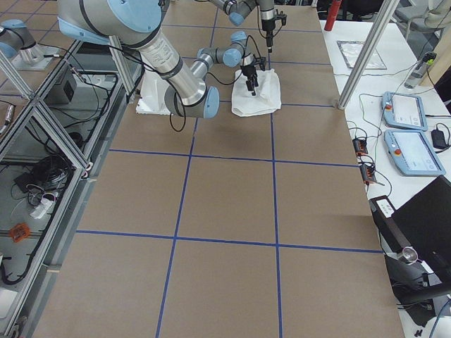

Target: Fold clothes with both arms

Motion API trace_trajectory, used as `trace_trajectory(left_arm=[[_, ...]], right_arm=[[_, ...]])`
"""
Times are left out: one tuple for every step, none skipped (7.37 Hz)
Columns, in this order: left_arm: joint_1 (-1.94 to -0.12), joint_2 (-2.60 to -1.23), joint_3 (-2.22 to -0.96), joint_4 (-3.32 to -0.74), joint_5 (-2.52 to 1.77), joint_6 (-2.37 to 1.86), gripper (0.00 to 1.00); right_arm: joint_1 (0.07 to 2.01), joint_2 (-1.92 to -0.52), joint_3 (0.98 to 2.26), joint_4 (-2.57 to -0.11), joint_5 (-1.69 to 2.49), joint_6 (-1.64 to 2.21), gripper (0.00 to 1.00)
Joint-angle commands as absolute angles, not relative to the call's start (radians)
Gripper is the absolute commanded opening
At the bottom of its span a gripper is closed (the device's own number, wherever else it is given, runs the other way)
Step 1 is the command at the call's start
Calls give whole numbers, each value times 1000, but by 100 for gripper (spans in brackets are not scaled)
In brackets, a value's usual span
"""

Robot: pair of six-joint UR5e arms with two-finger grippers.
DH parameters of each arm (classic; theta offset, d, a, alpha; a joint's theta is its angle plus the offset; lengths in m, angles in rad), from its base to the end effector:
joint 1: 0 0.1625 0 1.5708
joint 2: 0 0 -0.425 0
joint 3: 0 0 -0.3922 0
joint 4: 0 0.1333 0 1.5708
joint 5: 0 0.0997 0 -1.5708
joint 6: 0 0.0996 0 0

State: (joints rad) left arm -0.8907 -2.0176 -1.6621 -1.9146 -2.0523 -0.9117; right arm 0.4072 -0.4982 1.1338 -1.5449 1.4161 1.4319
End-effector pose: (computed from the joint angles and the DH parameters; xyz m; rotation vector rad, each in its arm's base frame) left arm 0.3422 -0.5617 0.3239 0.2829 0.9302 -0.0008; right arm -0.7015 -0.4644 0.1492 0.3228 -0.5979 0.3091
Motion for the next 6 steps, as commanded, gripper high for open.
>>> trace_trajectory(left_arm=[[-891,-2016,-1669,-1913,-2052,-914,100],[-893,-2016,-1674,-1913,-2054,-916,100],[-893,-2014,-1678,-1911,-2072,-916,100],[-893,-2007,-1690,-1911,-2078,-919,100],[-893,-1997,-1703,-1911,-2085,-919,100],[-891,-1987,-1704,-1911,-2085,-919,100]], right_arm=[[432,-491,1045,-1513,1324,1387,100],[458,-491,984,-1423,1290,1365,100],[500,-477,926,-1329,1272,1308,100],[535,-456,896,-1321,1272,1281,99],[560,-450,884,-1318,1267,1269,99],[581,-436,882,-1318,1270,1261,99]])
